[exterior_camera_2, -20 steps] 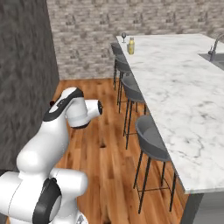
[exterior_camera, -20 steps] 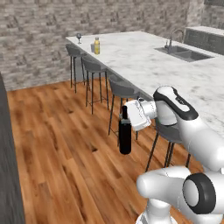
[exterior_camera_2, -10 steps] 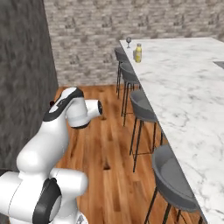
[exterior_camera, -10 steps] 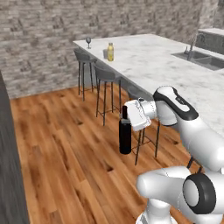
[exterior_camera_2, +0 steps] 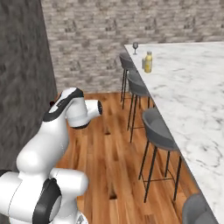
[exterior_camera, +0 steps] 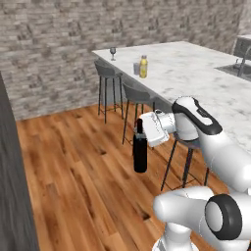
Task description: There is a wine glass and glass cup on the dining counter. Place the wine bottle next to the wine glass and the juice bottle next to the glass cup.
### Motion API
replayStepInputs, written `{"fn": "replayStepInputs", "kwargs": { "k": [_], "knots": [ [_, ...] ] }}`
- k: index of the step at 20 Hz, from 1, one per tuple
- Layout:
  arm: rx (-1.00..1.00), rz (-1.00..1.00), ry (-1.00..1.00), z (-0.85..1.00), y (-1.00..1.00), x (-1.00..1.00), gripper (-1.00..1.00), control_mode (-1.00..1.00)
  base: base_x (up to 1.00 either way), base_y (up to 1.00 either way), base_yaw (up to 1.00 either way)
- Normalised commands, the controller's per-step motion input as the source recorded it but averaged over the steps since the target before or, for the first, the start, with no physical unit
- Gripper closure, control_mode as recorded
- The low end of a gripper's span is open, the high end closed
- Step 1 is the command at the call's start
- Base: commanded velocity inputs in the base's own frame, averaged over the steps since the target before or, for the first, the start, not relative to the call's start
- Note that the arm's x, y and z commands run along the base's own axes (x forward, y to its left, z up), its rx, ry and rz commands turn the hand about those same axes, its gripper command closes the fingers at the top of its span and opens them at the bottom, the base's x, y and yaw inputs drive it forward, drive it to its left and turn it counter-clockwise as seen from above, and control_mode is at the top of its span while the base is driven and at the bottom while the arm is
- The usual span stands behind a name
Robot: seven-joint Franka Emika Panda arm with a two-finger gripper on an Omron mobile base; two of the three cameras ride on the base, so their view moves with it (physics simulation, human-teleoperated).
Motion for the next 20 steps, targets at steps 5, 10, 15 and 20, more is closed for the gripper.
{"fn": "replayStepInputs", "kwargs": {
  "k": [5,10,15,20],
  "knots": [
    [0.0,0.0,0.0,0.0,0.0,0.0,1.0,1.0,0.88,0.59,0.0],
    [0.0,0.0,0.0,0.0,0.0,0.0,1.0,1.0,0.88,0.57,0.0],
    [0.0,0.0,0.0,0.0,0.0,0.0,1.0,1.0,0.89,0.56,0.0],
    [0.0,0.0,0.0,0.0,0.0,0.0,1.0,1.0,0.9,0.54,0.0]
  ]
}}
